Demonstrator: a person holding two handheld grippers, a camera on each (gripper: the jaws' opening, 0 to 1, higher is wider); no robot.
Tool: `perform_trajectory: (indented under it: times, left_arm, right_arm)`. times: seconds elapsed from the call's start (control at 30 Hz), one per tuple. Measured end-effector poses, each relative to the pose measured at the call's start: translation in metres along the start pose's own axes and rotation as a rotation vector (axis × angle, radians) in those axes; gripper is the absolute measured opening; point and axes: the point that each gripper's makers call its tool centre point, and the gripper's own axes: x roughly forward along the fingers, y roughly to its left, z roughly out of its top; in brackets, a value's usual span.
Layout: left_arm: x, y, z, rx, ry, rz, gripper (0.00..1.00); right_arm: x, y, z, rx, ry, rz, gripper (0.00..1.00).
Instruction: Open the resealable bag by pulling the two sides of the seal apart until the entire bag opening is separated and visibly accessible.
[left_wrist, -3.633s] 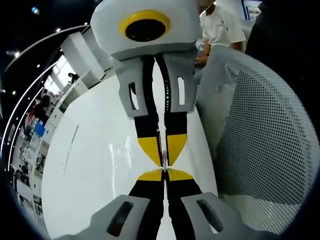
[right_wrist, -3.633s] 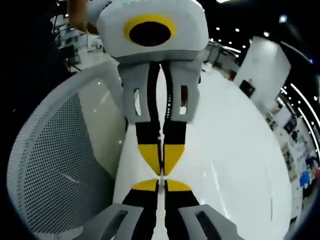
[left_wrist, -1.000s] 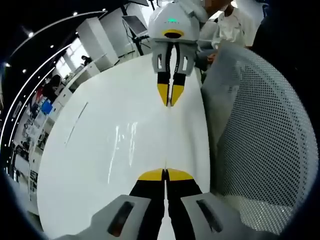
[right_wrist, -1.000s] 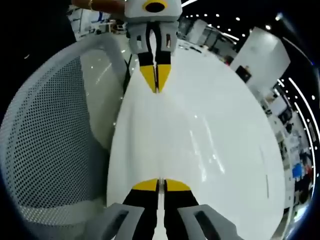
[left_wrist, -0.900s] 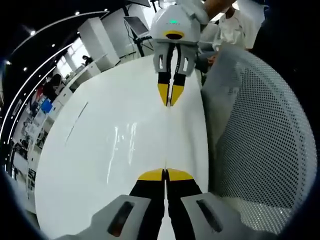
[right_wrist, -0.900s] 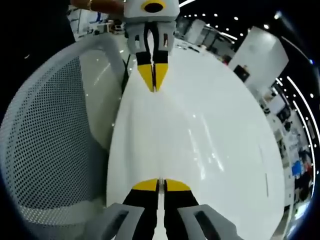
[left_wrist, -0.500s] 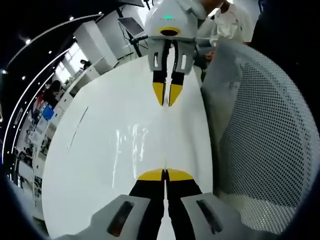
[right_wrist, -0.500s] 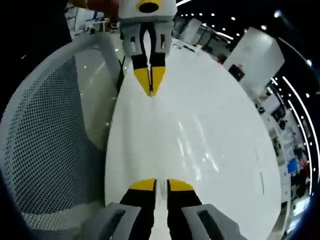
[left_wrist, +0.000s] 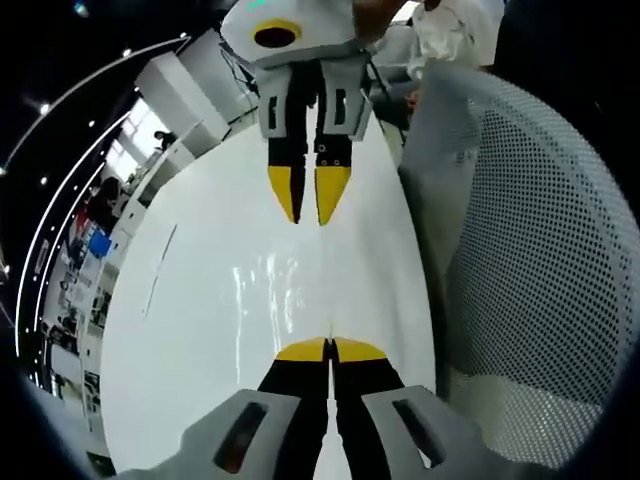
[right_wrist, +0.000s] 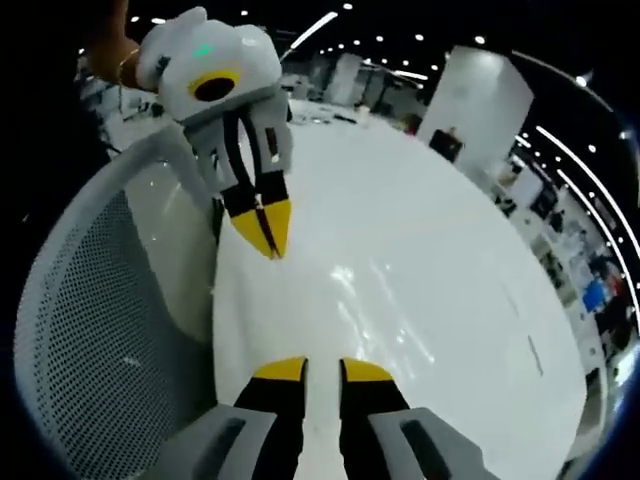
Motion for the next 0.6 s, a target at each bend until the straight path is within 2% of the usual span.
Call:
perform_trajectory:
  times: [0.27,0.37,0.6]
  left_arm:
    - [0.0,0.002,0.0,-0.005,-0.008,0.006,0.0]
    - [-0.001,0.003,0.0,-0.009,-0.013,0.01,0.0]
    - [-0.003,0.009,-0.002,-0.006,-0.01,0.043,0.0]
  right_arm:
    - [0.018,0.008,-0.007,-0.024,0.031,0.031,0.07]
    - [0.023,0.008,-0.011,-0.025,0.04,0.037,0.02]
    - [0.024,0.007,-0.005,-0.008,0.019,0.034,0.0]
